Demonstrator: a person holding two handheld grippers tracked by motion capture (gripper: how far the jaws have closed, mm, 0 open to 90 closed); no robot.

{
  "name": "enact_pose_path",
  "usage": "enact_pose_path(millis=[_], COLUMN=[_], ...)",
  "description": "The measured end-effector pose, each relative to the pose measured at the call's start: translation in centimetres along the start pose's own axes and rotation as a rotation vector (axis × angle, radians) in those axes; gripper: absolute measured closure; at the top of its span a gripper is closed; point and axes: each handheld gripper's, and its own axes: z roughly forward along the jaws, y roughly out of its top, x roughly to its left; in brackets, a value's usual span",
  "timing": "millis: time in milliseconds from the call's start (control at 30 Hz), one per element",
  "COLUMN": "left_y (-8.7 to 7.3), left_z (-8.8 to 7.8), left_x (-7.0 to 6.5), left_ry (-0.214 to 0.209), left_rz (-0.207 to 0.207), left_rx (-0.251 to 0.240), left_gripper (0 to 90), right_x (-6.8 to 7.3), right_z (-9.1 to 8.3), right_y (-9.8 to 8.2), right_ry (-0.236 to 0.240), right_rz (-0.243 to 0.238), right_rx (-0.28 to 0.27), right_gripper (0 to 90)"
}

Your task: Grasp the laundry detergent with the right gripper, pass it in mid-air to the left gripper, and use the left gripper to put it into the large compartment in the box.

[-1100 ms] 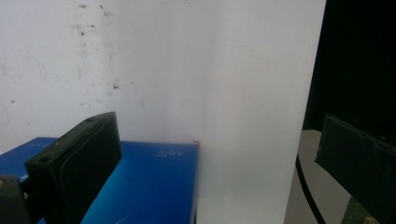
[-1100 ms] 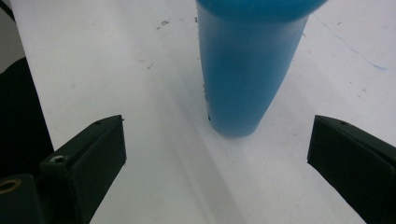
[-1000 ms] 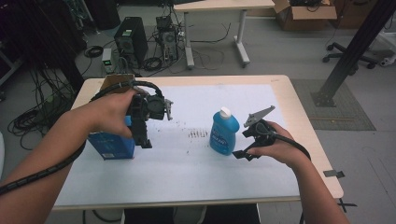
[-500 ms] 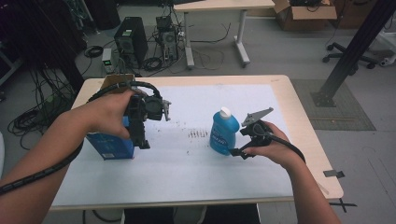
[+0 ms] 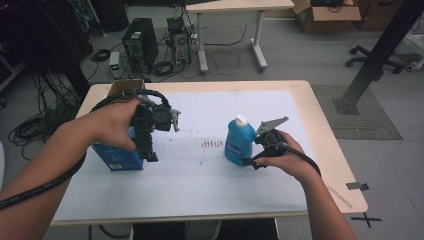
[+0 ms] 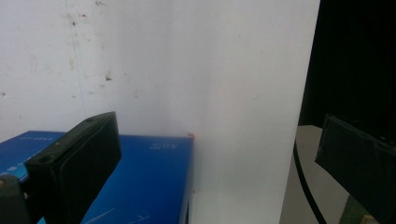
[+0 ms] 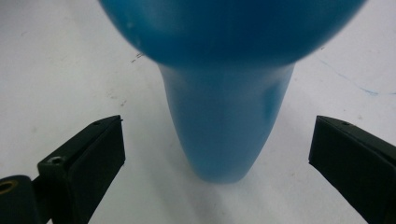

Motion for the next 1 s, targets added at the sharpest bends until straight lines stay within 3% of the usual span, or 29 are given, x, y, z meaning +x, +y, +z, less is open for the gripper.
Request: enact_pose_path(millis=[667, 1000], left_y=[-0.5, -0.6], left_z=[0.1, 0.1], left_x=[-0.5, -0.6], left_ry=[-0.004, 0.004], left_rz=[0.003, 0.014], left_rx=[-0.005, -0.009], left_gripper=[0.4, 0.5], right_x=[0.2, 0.4], right_z=[1.2, 1.8], right_y=[-0.9, -1.3], right_ry=[-0.049, -0.079], right_rz=[0.019, 0.04], right_rx=[-0.149, -0.197], right_gripper=[3.4, 3.6])
